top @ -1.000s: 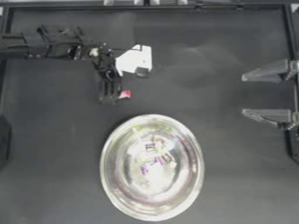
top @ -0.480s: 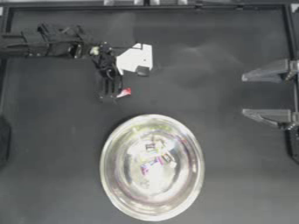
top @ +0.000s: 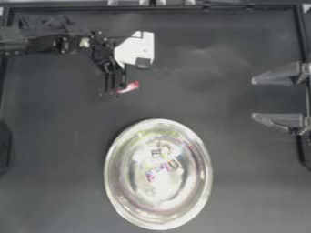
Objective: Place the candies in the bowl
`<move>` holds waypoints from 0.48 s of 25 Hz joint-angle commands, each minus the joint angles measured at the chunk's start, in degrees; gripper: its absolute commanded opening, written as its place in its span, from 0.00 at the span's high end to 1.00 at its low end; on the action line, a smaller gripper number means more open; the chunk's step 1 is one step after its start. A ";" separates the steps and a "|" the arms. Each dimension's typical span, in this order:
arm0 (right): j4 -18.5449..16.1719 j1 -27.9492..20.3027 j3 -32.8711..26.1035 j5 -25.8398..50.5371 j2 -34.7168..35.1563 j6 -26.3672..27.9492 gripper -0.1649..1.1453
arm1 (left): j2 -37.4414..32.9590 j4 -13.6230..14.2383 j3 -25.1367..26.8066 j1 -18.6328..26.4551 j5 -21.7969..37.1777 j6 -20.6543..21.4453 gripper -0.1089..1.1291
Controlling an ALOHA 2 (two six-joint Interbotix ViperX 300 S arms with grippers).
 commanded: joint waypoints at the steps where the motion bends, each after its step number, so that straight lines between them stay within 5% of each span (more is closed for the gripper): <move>1: 0.18 -0.09 -0.62 -0.44 0.26 0.00 0.12 | -7.03 -0.09 -1.32 -2.11 0.09 0.00 0.54; 12: 0.18 -0.09 -0.79 -0.44 0.26 0.09 0.13 | -14.06 -0.26 -1.32 -12.92 -1.05 -3.78 0.54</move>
